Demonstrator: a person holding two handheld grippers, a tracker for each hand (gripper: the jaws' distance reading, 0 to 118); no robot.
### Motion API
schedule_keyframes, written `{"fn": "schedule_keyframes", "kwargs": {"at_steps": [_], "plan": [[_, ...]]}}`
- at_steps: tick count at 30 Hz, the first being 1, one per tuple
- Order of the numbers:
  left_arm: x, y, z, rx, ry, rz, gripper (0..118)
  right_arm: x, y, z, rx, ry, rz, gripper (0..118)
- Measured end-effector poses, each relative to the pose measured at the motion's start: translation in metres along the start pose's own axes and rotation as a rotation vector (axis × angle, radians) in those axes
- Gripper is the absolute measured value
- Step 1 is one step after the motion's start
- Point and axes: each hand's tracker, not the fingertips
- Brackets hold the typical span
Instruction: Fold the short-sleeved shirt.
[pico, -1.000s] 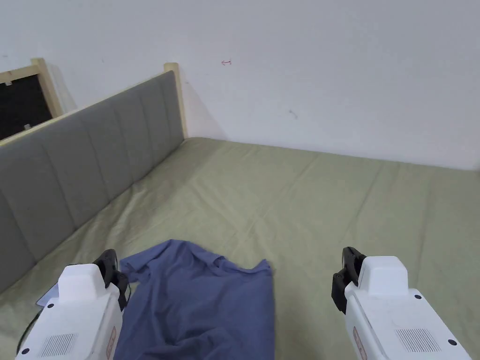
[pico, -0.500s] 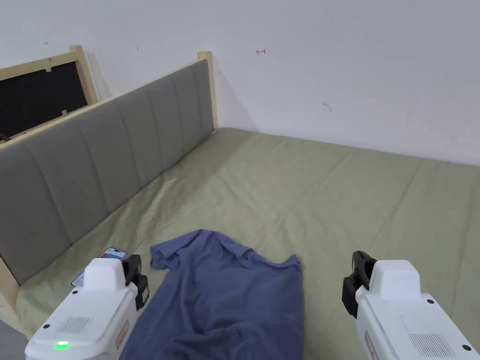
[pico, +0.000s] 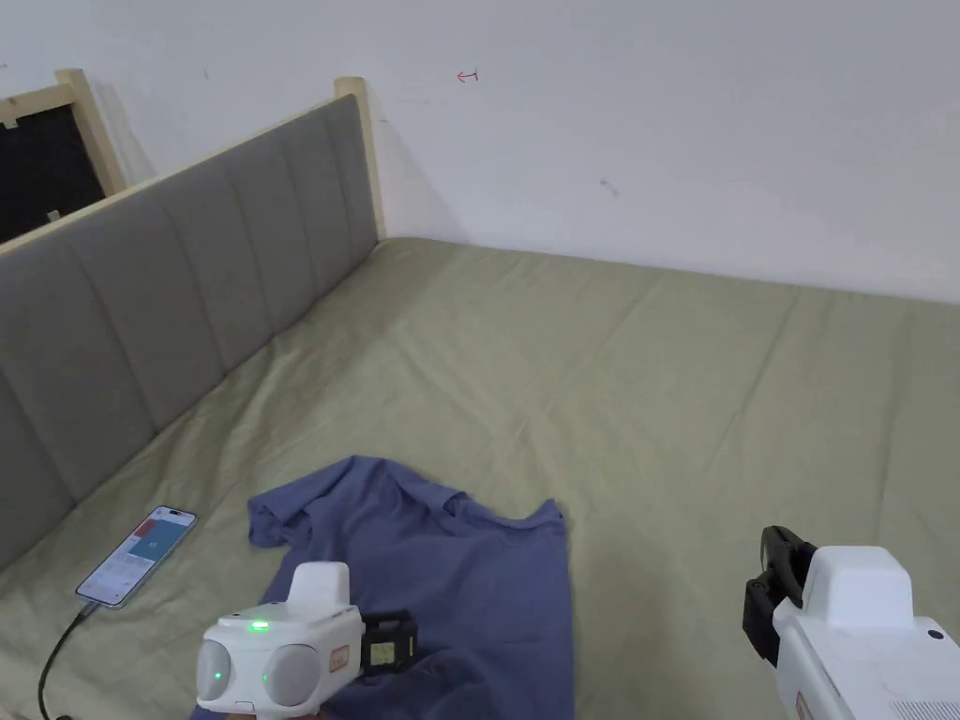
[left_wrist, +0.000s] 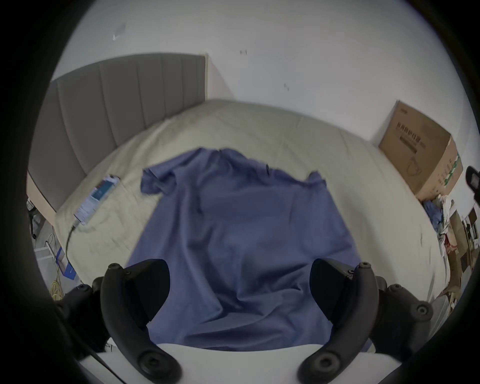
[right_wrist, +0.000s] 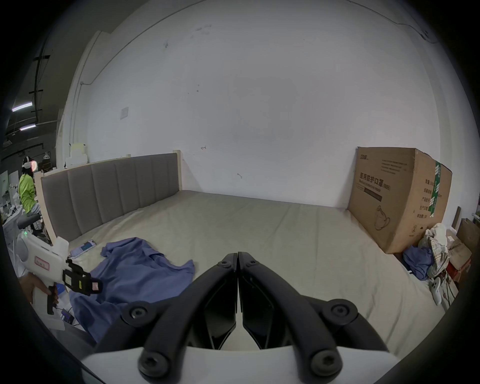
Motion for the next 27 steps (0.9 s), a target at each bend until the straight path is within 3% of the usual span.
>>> {"fn": "schedule_keyframes", "kwargs": {"at_steps": [4, 6, 7, 9, 11, 12, 17, 22, 27], "plan": [[0.015, -0.013, -0.031, -0.087, 0.004, -0.058, 111, 0.013, -0.007, -0.003, -0.023, -0.025, -0.004, 0], [0.024, -0.021, -0.044, -0.127, -0.001, -0.095, 102, 0.019, -0.009, -0.004, -0.034, -0.036, -0.002, 0], [0.028, -0.024, -0.050, -0.146, -0.005, -0.112, 84, 0.021, -0.010, -0.004, -0.039, -0.040, -0.001, 0], [0.033, -0.028, -0.060, -0.179, -0.012, -0.150, 73, 0.026, -0.013, -0.003, -0.047, -0.048, -0.001, 0], [0.038, -0.025, -0.053, -0.146, 0.001, -0.138, 29, 0.030, -0.014, -0.002, -0.053, -0.055, -0.004, 0], [0.039, -0.021, -0.049, -0.129, -0.046, -0.127, 16, 0.032, -0.016, 0.000, -0.055, -0.059, -0.007, 0], [0.048, -0.017, -0.033, -0.097, -0.037, -0.168, 9, 0.043, -0.016, 0.006, -0.060, -0.068, -0.014, 0], [0.042, 0.007, 0.014, 0.041, -0.134, -0.018, 7, 0.055, -0.011, 0.018, -0.034, -0.082, -0.024, 0], [0.058, 0.033, 0.054, 0.132, -0.166, -0.091, 7, 0.069, -0.006, 0.034, -0.006, -0.098, -0.043, 0]]}}
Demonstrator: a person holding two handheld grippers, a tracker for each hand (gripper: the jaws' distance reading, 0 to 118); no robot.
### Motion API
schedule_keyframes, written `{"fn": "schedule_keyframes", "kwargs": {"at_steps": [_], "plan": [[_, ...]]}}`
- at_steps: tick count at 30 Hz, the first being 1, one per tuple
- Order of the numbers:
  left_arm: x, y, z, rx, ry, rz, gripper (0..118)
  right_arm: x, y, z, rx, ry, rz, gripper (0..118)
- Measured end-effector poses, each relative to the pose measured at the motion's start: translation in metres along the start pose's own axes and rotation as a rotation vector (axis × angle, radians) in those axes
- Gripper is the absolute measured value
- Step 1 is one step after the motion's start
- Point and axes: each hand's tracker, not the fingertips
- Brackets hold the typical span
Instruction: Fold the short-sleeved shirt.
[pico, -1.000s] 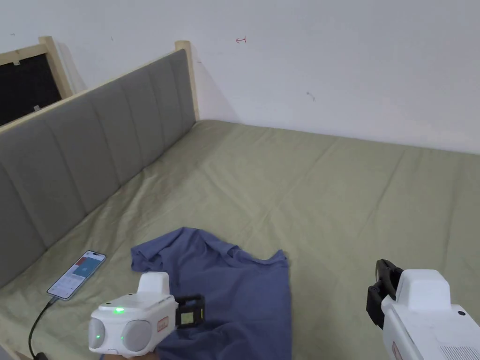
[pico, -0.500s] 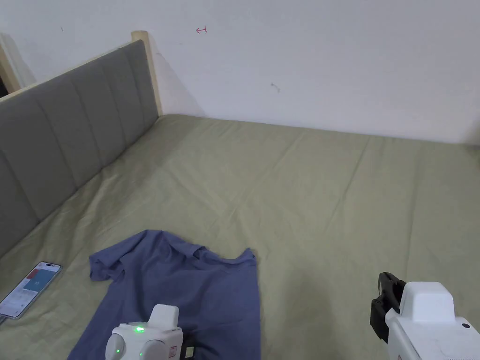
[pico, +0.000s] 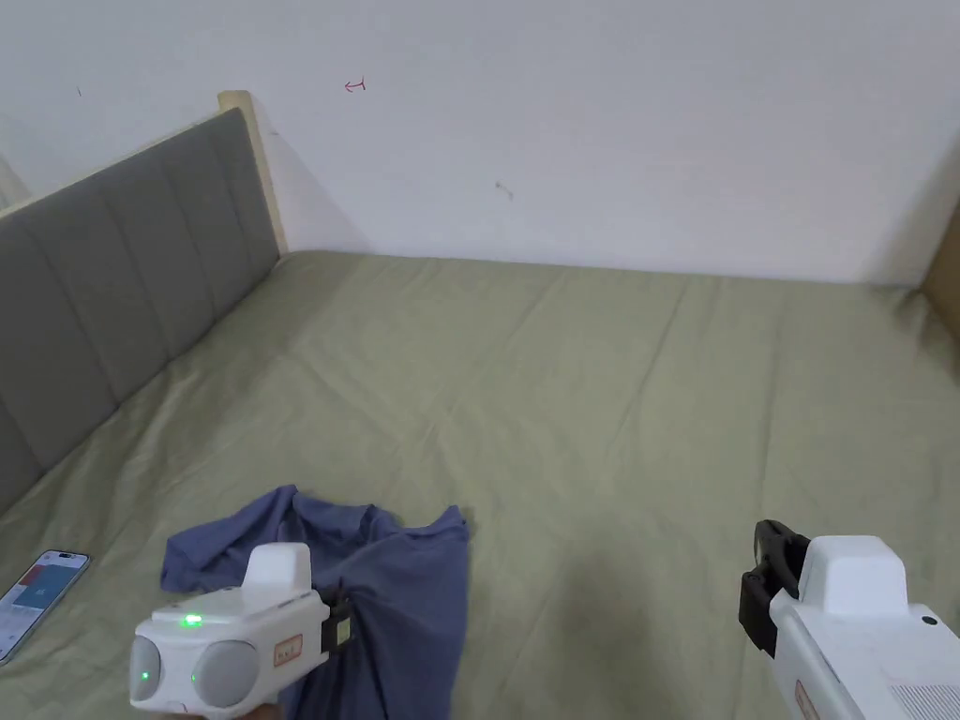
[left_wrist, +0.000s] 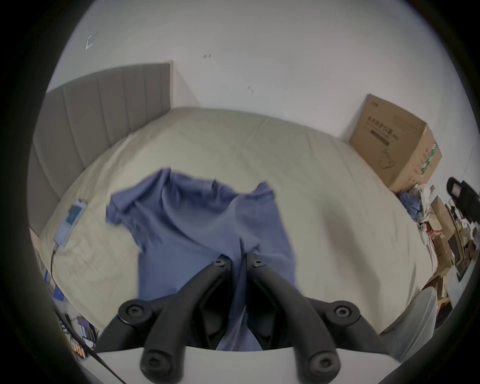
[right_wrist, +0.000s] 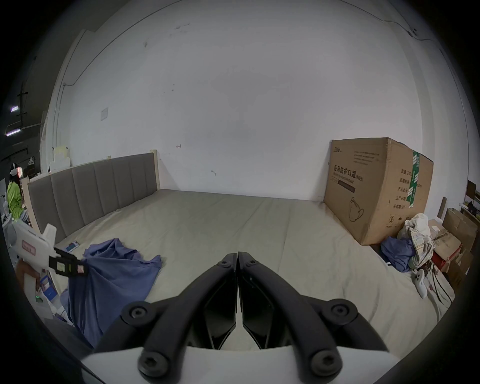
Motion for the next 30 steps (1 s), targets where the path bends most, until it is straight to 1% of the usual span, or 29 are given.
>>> {"fn": "schedule_keyframes", "kwargs": {"at_steps": [4, 6, 10, 12, 14, 16, 22, 24, 28, 30], "plan": [[0.028, 0.044, 0.027, 0.105, -0.044, -0.054, 7, 0.015, 0.002, 0.013, 0.021, -0.022, -0.017, 0], [0.043, 0.068, 0.039, 0.141, -0.088, -0.073, 7, 0.023, 0.002, 0.020, 0.030, -0.037, -0.027, 0], [0.086, 0.112, 0.057, 0.218, -0.145, -0.182, 7, 0.041, 0.005, 0.036, 0.052, -0.067, -0.041, 0], [0.107, 0.129, 0.062, 0.250, -0.185, -0.212, 7, 0.050, 0.006, 0.044, 0.064, -0.084, -0.046, 0], [0.130, 0.142, 0.066, 0.262, -0.235, -0.236, 7, 0.060, 0.007, 0.052, 0.074, -0.109, -0.050, 0], [0.157, 0.150, 0.066, 0.283, -0.267, -0.296, 7, 0.070, 0.008, 0.059, 0.085, -0.137, -0.054, 0], [0.234, 0.154, 0.054, 0.283, -0.390, -0.415, 7, 0.102, 0.009, 0.078, 0.097, -0.216, -0.064, 0], [0.259, 0.147, 0.044, 0.268, -0.430, -0.473, 7, 0.114, 0.007, 0.085, 0.097, -0.248, -0.069, 0], [0.296, 0.125, 0.027, 0.205, -0.540, -0.521, 7, 0.132, 0.003, 0.093, 0.088, -0.295, -0.074, 0], [0.309, 0.109, 0.016, 0.164, -0.571, -0.537, 7, 0.138, -0.001, 0.094, 0.080, -0.313, -0.078, 0]]}}
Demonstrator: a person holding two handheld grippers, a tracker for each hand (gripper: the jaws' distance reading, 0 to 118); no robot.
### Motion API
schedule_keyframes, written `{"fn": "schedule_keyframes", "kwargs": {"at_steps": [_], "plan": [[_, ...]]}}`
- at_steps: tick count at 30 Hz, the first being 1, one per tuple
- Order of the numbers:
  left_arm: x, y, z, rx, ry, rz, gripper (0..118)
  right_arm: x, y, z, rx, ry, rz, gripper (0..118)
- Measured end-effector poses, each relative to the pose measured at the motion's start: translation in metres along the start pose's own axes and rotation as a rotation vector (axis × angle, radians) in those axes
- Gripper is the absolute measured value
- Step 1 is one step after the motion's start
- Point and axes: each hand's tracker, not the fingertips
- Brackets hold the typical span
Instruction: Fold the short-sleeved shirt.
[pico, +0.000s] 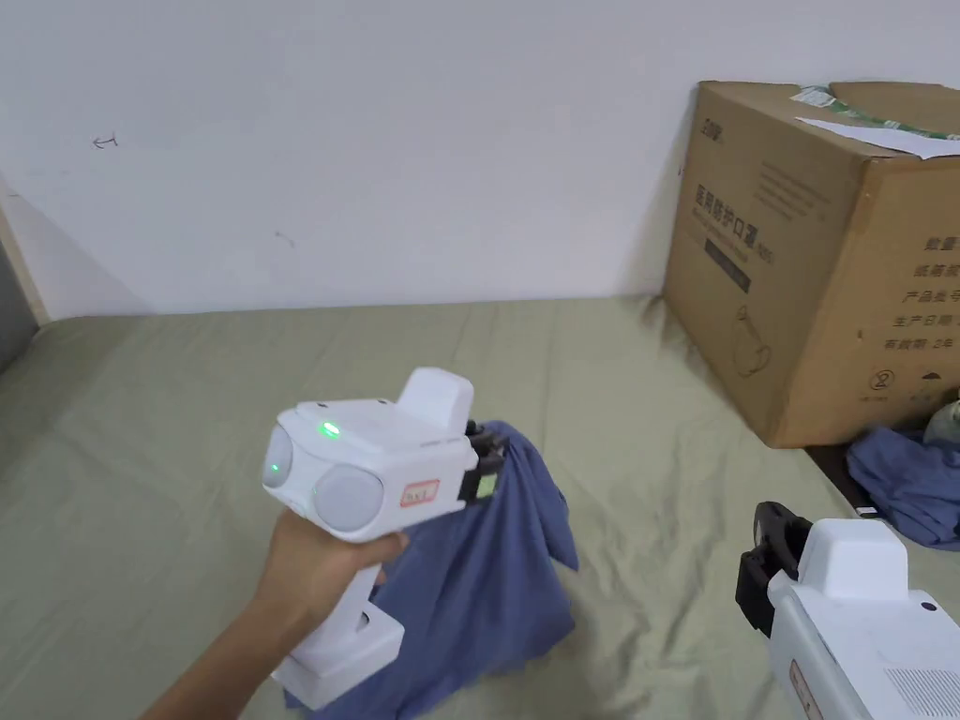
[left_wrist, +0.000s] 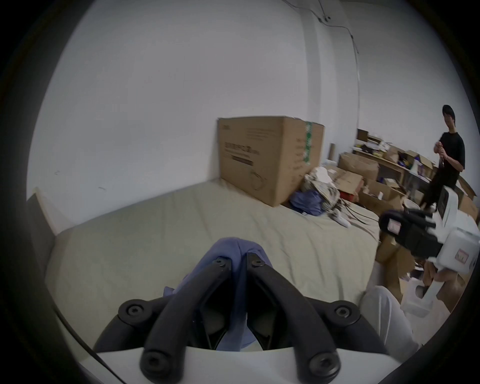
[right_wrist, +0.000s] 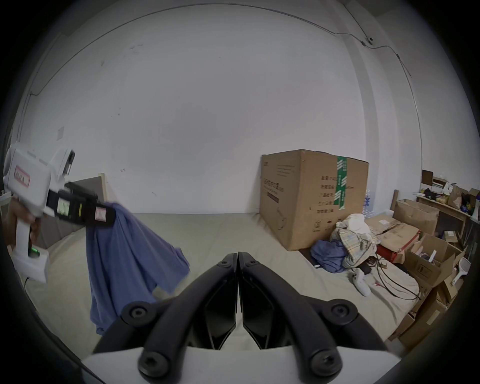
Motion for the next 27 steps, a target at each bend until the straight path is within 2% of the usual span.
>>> {"fn": "schedule_keyframes", "kwargs": {"at_steps": [8, 14, 19, 21, 25, 26, 27], "plan": [[0.007, -0.085, -0.068, -0.268, -0.055, 0.016, 7, 0.008, -0.020, -0.009, -0.052, -0.019, -0.008, 0], [-0.005, -0.159, -0.122, -0.497, 0.040, 0.073, 7, 0.003, -0.033, -0.020, -0.095, -0.006, -0.007, 0], [-0.003, -0.174, -0.133, -0.527, 0.076, 0.091, 9, -0.001, -0.036, -0.022, -0.112, 0.001, -0.002, 0], [0.000, -0.165, -0.125, -0.487, 0.093, 0.099, 24, -0.002, -0.033, -0.020, -0.110, 0.000, 0.000, 0], [0.000, -0.137, -0.097, -0.366, 0.155, 0.148, 101, -0.002, -0.021, -0.012, -0.085, 0.000, -0.001, 0], [-0.001, -0.127, -0.084, -0.312, 0.165, 0.164, 108, -0.002, -0.017, -0.010, -0.072, 0.001, -0.005, 0], [-0.003, -0.118, -0.071, -0.250, 0.180, 0.180, 108, -0.003, -0.013, -0.007, -0.060, 0.002, -0.008, 0]]}}
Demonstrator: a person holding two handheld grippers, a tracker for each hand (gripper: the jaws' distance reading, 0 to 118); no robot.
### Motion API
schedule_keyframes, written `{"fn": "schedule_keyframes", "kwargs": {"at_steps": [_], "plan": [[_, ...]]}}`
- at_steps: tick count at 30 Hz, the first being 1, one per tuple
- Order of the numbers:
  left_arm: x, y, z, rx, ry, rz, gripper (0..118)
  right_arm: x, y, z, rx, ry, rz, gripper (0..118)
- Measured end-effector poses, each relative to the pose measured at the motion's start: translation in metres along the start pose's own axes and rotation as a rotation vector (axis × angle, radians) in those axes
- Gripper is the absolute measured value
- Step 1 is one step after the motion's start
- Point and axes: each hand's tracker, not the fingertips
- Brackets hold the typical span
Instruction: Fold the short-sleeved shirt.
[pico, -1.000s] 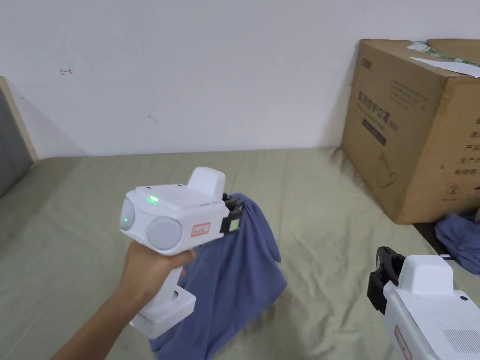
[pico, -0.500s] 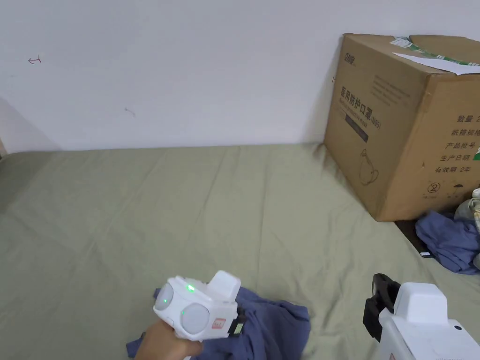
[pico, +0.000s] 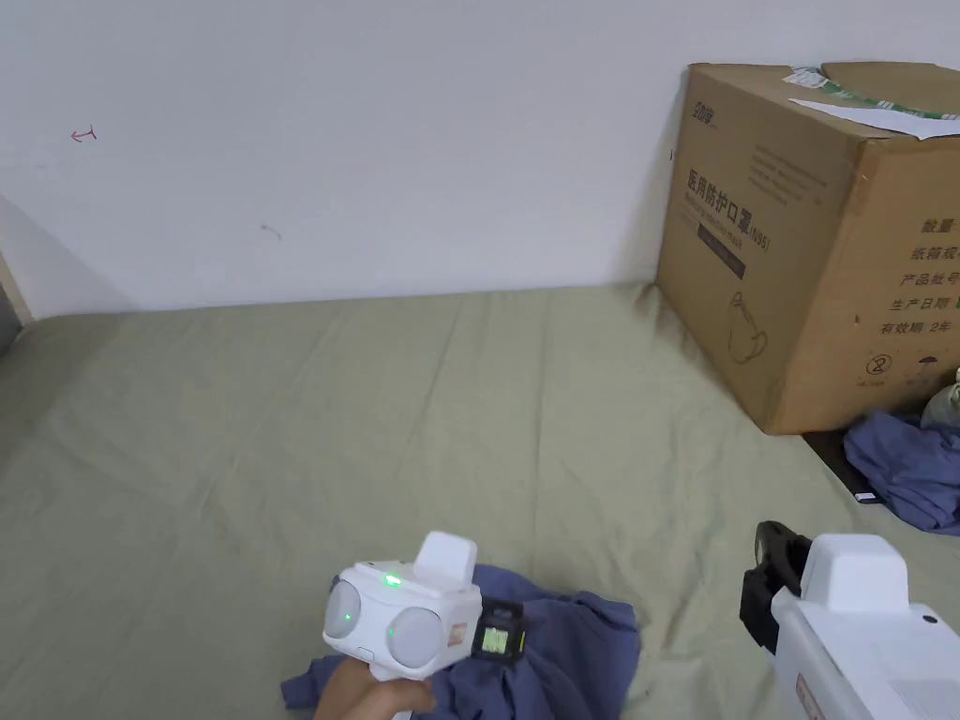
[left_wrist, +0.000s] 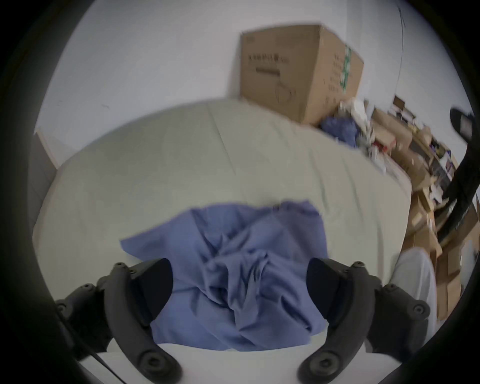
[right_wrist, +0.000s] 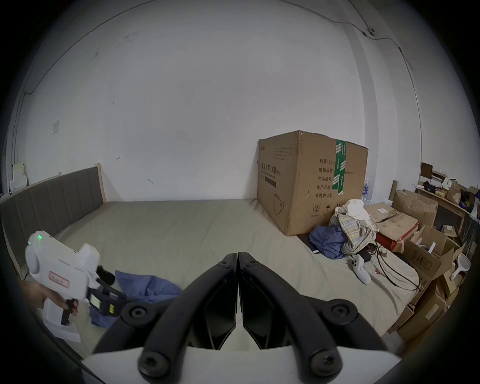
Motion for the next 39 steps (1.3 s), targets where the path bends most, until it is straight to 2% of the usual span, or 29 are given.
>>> {"fn": "schedule_keyframes", "kwargs": {"at_steps": [5, 9, 12, 16, 19, 20, 21, 22, 23, 24, 31, 39], "plan": [[-0.014, 0.026, 0.083, 0.291, 0.072, 0.079, 109, -0.003, 0.022, 0.013, 0.066, 0.006, -0.005, 0], [-0.028, 0.031, 0.138, 0.475, 0.168, 0.075, 109, -0.008, 0.037, 0.019, 0.111, 0.009, -0.001, 0], [-0.039, 0.023, 0.166, 0.574, 0.272, 0.066, 108, -0.011, 0.044, 0.021, 0.131, 0.015, -0.002, 0], [-0.055, 0.006, 0.185, 0.647, 0.401, 0.097, 99, -0.015, 0.048, 0.021, 0.148, 0.023, 0.002, 0], [-0.067, -0.007, 0.190, 0.671, 0.450, 0.121, 69, -0.019, 0.048, 0.021, 0.153, 0.037, 0.001, 0], [-0.072, -0.010, 0.191, 0.668, 0.452, 0.134, 64, -0.021, 0.048, 0.020, 0.154, 0.040, 0.002, 0], [-0.077, -0.012, 0.191, 0.662, 0.444, 0.141, 64, -0.022, 0.048, 0.020, 0.154, 0.044, 0.003, 0], [-0.081, -0.014, 0.190, 0.658, 0.432, 0.147, 37, -0.023, 0.048, 0.020, 0.153, 0.047, 0.004, 0], [-0.084, -0.016, 0.188, 0.651, 0.407, 0.147, 16, -0.025, 0.048, 0.019, 0.152, 0.051, 0.004, 0], [-0.085, -0.017, 0.187, 0.624, 0.432, 0.140, 1, -0.026, 0.047, 0.018, 0.151, 0.054, 0.005, 0], [-0.086, -0.020, 0.172, 0.566, 0.388, 0.120, 0, -0.030, 0.044, 0.014, 0.139, 0.062, 0.008, 0], [-0.102, -0.035, 0.095, 0.193, 0.257, 0.224, 0, -0.023, 0.030, 0.003, 0.097, 0.053, 0.005, 0]]}}
